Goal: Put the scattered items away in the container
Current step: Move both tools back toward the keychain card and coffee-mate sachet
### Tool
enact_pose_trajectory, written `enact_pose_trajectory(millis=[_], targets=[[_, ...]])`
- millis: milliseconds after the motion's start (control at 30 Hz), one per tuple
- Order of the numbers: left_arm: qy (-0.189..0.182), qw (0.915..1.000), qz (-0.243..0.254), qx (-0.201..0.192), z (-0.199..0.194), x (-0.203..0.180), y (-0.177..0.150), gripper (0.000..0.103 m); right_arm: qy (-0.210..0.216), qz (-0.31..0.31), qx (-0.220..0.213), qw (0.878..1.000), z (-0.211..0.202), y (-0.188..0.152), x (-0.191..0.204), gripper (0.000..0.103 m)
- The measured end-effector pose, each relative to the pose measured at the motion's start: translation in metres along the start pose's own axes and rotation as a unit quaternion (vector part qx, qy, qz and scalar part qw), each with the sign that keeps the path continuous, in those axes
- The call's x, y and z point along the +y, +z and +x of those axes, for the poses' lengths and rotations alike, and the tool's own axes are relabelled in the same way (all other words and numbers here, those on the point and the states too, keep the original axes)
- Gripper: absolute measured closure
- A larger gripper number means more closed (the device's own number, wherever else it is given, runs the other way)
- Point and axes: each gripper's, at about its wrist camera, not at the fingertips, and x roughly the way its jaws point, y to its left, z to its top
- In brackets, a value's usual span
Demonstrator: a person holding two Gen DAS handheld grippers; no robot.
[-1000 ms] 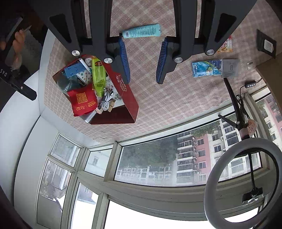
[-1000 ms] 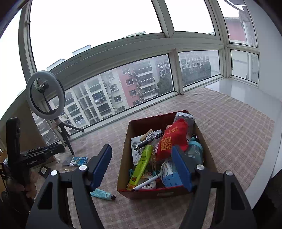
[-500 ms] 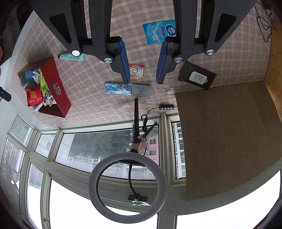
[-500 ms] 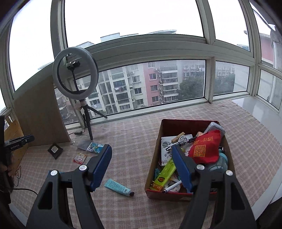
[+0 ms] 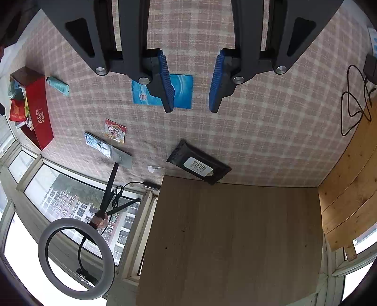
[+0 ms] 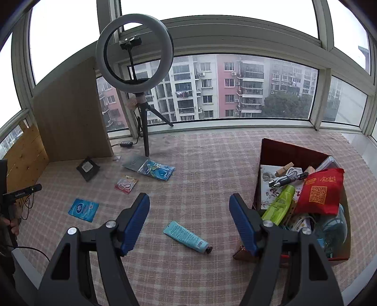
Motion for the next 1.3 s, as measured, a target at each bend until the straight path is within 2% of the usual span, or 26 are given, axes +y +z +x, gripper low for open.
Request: enact_pose_trajectory(millis=[233, 500, 633, 767, 933, 1100, 1167, 1233, 1300], targets=[[-0.011, 0.9998, 0.011, 0.013, 0.016, -0.013, 0.0, 0.074, -0.002, -0.061, 0.076, 0.995, 0.039, -0.021, 0.007, 0.034], [-0.051, 0.9971, 0.04, 0.041, 0.058, -0.059, 0.018, 0.073, 0.0, -0.038, 0.114, 0.993, 0.068, -0.04, -0.002, 0.034], [-0.076, 0.9945, 0.052, 0.05, 0.084, -0.088, 0.036, 0.072, 0.017, -0.011, 0.106, 0.994, 0.085, -0.023, -0.002, 0.034], [-0.084, 0.9932, 0.057, 0.057, 0.115, -0.111, 0.058, 0.072, 0.042, 0.03, 0.1, 0.994, 0.115, 0.002, 0.001, 0.034], [-0.08, 0.9927, 0.059, 0.068, 0.154, -0.13, 0.078, 0.072, 0.045, 0.053, 0.101, 0.992, 0.164, 0.028, 0.011, 0.034], [-0.096, 0.9907, 0.038, 0.089, 0.194, -0.135, 0.088, 0.072, 0.046, 0.062, 0.122, 0.99, 0.219, 0.038, 0.02, 0.035], [-0.103, 0.9896, 0.027, 0.097, 0.208, -0.135, 0.091, 0.072, 0.058, 0.077, 0.135, 0.986, 0.239, 0.041, 0.019, 0.039], [-0.106, 0.9889, 0.021, 0.102, 0.22, -0.137, 0.094, 0.072, 0.073, 0.103, 0.148, 0.981, 0.258, 0.043, 0.014, 0.053], [-0.109, 0.9879, 0.02, 0.108, 0.231, -0.139, 0.095, 0.072, 0.088, 0.131, 0.159, 0.975, 0.275, 0.046, 0.009, 0.056]])
